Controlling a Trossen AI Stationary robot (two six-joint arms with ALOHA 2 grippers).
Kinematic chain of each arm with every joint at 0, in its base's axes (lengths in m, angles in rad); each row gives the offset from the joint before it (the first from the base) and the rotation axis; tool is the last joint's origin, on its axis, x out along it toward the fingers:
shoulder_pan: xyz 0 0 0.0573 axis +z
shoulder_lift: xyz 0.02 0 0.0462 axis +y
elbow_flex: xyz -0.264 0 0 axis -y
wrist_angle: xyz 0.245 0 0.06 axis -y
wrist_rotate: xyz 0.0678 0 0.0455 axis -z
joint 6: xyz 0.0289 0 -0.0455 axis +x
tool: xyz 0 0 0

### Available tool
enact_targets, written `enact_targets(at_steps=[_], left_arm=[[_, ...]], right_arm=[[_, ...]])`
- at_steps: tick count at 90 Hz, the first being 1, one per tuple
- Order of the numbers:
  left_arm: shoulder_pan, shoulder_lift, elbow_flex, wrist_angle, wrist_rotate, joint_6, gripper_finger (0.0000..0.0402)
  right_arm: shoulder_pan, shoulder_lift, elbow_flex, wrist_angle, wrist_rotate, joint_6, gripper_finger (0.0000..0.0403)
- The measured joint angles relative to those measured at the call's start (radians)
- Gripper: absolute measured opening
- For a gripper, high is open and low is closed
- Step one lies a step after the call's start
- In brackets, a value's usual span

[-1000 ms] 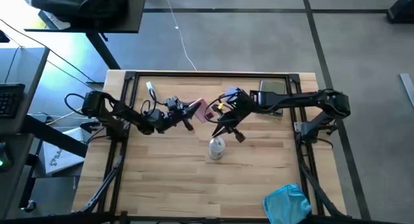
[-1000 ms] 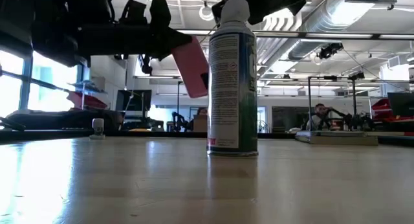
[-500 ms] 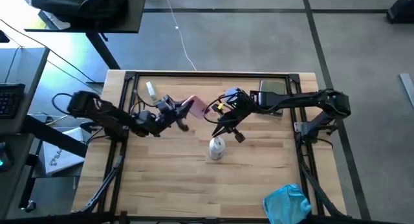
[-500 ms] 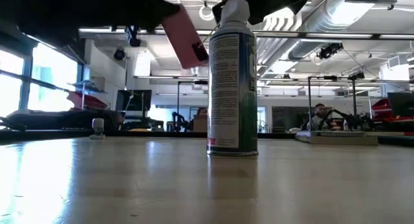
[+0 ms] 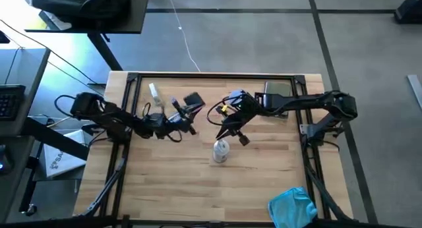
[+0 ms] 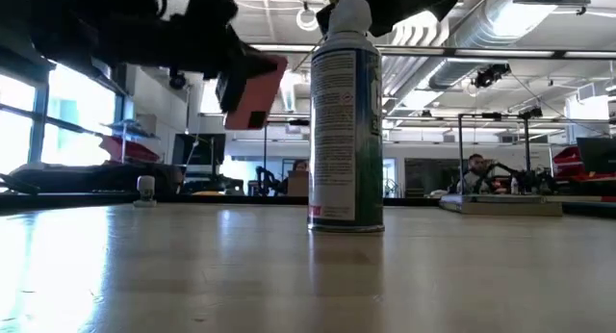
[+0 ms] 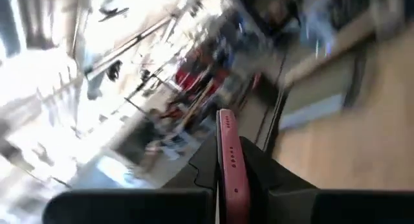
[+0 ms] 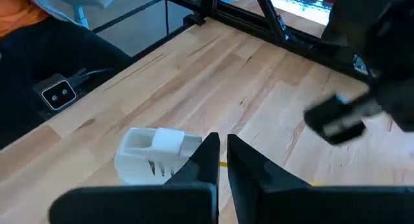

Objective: Apply microfiber cloth
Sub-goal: Spray the back and front of the cellphone with the spray cleaning bottle

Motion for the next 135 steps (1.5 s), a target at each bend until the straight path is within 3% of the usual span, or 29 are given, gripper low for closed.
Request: enact_targets(at_steps=[19, 46, 76, 100, 135], left_arm=[[0.029, 0.123, 0.004, -0.027, 0.007, 0.455, 0.0010], [0.026, 0.273, 0.117, -0.056, 0.011, 0.649, 0.0010], [-0.078, 0.273, 0.160, -0.051, -0.016, 0.720, 0.0010], [-0.102, 0.273, 0.160, -0.046, -0.052, 0.877, 0.0010], [-0.160, 0.273, 0.160, -0.158, 0.100, 0.781, 0.0010]], right_arm=[[0.010, -0.001, 0.000, 0.004, 0.004, 0.000, 0.0000], [0.010, -0.001, 0.000, -0.002, -0.007, 0.000, 0.0000], [0.010, -0.001, -0.001, -0.007, -0.010, 0.000, 0.0000], [0.010, 0.000, -0.001, -0.007, -0.013, 0.028, 0.0000], [0.010, 0.000, -0.001, -0.008, -0.019, 0.029, 0.0000]])
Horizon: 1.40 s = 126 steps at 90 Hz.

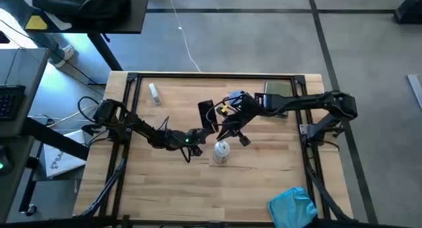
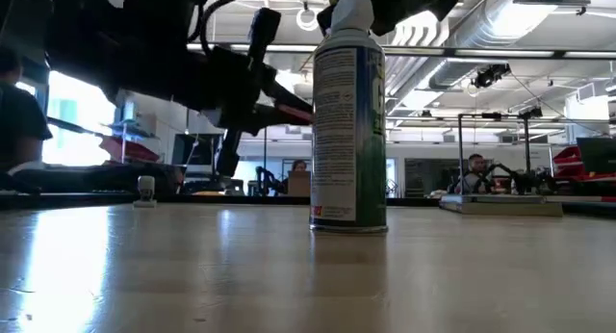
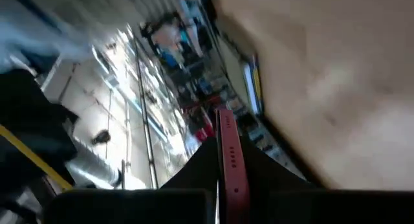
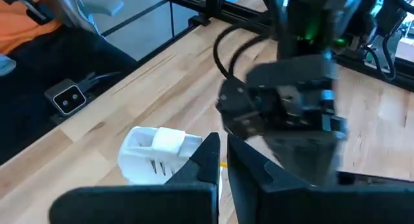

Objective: Apply microfiber cloth
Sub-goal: Spray the back and front of the cellphone with the spray cleaning bottle

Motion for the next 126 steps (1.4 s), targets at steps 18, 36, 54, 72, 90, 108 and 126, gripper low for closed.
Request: enact_targets(at_steps=[18, 36, 54, 72, 90, 108, 126], left_arm=[[-0.040, 0.000, 0.000, -0.015, 0.013, 0.029, 0.0010], [-0.064, 0.000, -0.007, -0.063, -0.094, -0.048, 0.0010], [-0.075, -0.001, -0.057, -0.013, -0.179, -0.096, 0.0010], [-0.043, -0.001, -0.063, 0.185, -0.202, -0.077, 0.0010], [0.041, -0.001, -0.029, 0.200, -0.081, -0.035, 0.0010], [0.058, -0.001, -0.020, 0.141, 0.114, -0.116, 0.0010], [0.064, -0.001, -0.021, 0.043, 0.205, -0.067, 0.0010]], right_arm=[[0.000, 0.000, 0.000, 0.000, 0.000, 0.000, 0.0000], [0.000, 0.000, 0.000, -0.001, 0.000, 0.024, 0.0000], [0.000, 0.000, 0.000, -0.001, 0.000, 0.024, 0.0000], [0.000, 0.000, 0.000, -0.001, 0.000, 0.023, 0.0000], [0.000, 0.000, 0.000, 0.000, 0.000, 0.043, 0.0000], [0.000, 0.000, 0.000, -0.001, 0.000, 0.043, 0.0000], [0.000, 0.000, 0.000, 0.001, 0.000, 0.030, 0.0000]])
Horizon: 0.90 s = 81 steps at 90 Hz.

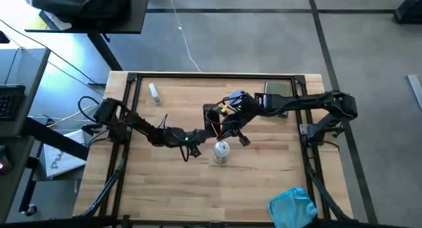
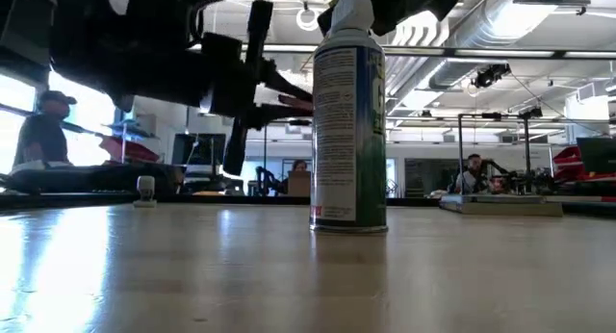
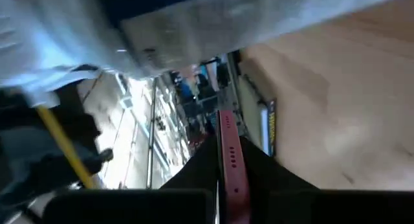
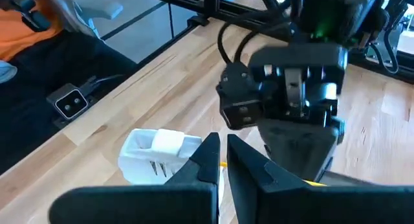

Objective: Apply microfiber cloth
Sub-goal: Spray the back and front of the cellphone with the spray cleaning bottle, then wipe the back and front of the cellphone with the blue microfiber cloth

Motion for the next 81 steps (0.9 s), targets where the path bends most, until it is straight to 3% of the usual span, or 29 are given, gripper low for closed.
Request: enact_targets(at_steps=[18, 37, 71, 81], left_arm=[[-0.017, 0.000, 0.001, -0.014, -0.023, 0.126, 0.0010], [-0.069, 0.000, 0.014, 0.007, -0.154, 0.143, 0.0010], [-0.152, 0.000, -0.097, 0.009, -0.421, -0.240, 0.0010], [-0.168, 0.001, -0.124, 0.022, -0.511, -0.436, 0.0010]], right_arm=[[0.000, 0.000, 0.000, 0.001, 0.007, 0.000, 0.0000], [0.001, -0.001, 0.000, 0.027, 0.067, 0.000, 0.0000], [0.008, -0.085, -0.005, 0.035, 0.126, -0.002, 0.0000], [0.034, -0.138, -0.004, 0.034, 0.186, 0.020, 0.0000]])
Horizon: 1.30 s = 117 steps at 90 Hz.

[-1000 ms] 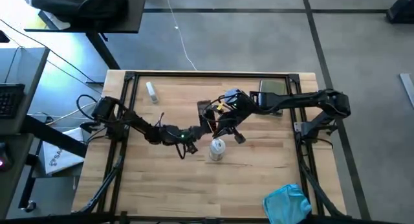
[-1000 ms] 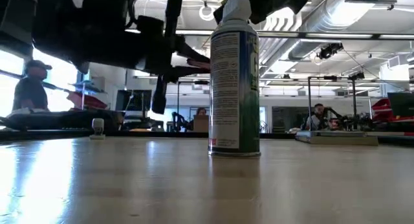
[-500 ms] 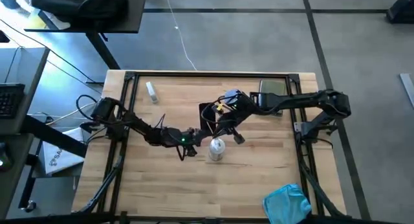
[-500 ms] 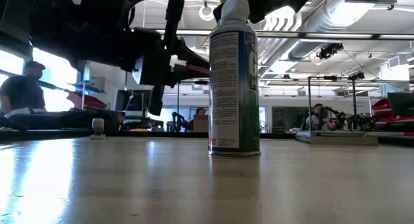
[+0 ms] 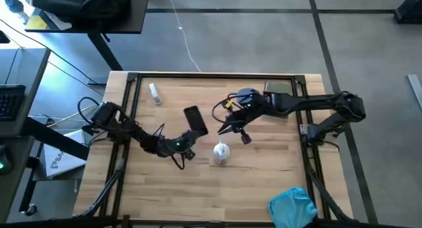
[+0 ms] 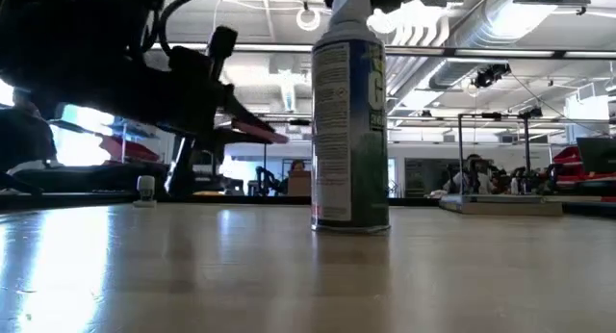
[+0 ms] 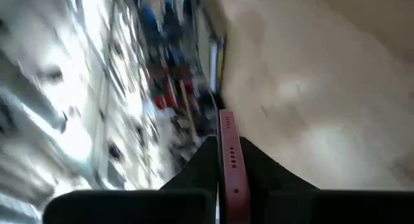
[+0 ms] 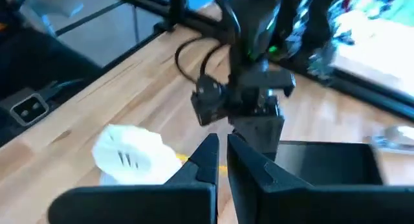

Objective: Apply microfiber cloth
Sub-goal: Wipe the back and front of the cellphone with the blue microfiber cloth

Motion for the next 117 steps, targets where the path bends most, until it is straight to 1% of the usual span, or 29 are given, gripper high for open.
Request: enact_targets(at_steps=[6, 13, 23, 34, 41, 47, 56, 65, 74, 80, 86, 96, 102, 111, 117], left_arm=[[-0.024, 0.000, -0.001, -0.001, -0.015, -0.157, 0.0010], [-0.051, 0.000, -0.001, -0.001, -0.017, -0.310, 0.0010], [-0.092, 0.000, 0.003, 0.005, -0.062, -0.424, 0.0010], [-0.147, 0.000, 0.041, 0.011, -0.164, -0.527, 0.0010], [-0.191, 0.000, 0.077, 0.014, -0.206, -0.583, 0.0010], [-0.228, 0.000, 0.109, 0.027, -0.229, -0.604, 0.0010], [-0.278, 0.000, 0.166, 0.067, -0.239, -0.672, 0.0010], [-0.328, -0.009, 0.212, 0.156, -0.236, -0.723, 0.0010], [-0.377, -0.045, 0.223, 0.212, -0.237, -0.740, 0.0010], [-0.400, -0.084, 0.219, 0.235, -0.240, -0.806, 0.0010], [-0.412, -0.134, 0.196, 0.251, -0.208, -0.933, 0.0010], [-0.414, -0.197, 0.116, 0.242, -0.069, -1.202, 0.0010], [-0.404, -0.230, 0.062, 0.242, -0.015, -1.316, 0.0010], [-0.391, -0.256, -0.023, 0.250, -0.004, -1.437, 0.0010], [-0.377, -0.263, -0.072, 0.253, 0.017, -1.506, 0.0010]], right_arm=[[0.030, -0.022, 0.001, 0.000, 0.027, 0.022, 0.0000], [0.066, -0.047, 0.001, 0.001, 0.031, 0.067, 0.0000], [0.136, -0.065, 0.003, 0.004, 0.036, 0.166, 0.0000], [0.236, -0.064, 0.003, -0.036, 0.103, 0.291, 0.0000], [0.297, -0.064, 0.003, -0.097, 0.176, 0.371, 0.0000], [0.347, -0.064, 0.003, -0.148, 0.259, 0.465, 0.0000], [0.429, -0.058, -0.001, -0.190, 0.403, 0.592, 0.0000], [0.510, -0.046, -0.042, -0.197, 0.526, 0.698, 0.0000], [0.566, -0.027, -0.112, -0.121, 0.616, 0.786, 0.0000], [0.583, -0.009, -0.166, -0.053, 0.666, 0.832, 0.0000], [0.588, 0.014, -0.214, 0.034, 0.696, 0.854, 0.0000], [0.578, 0.069, -0.284, 0.224, 0.727, 0.835, 0.0000], [0.566, 0.111, -0.324, 0.315, 0.748, 0.817, 0.0000], [0.550, 0.172, -0.364, 0.431, 0.799, 0.803, 0.0000], [0.534, 0.206, -0.384, 0.473, 0.840, 0.798, 0.0000]])
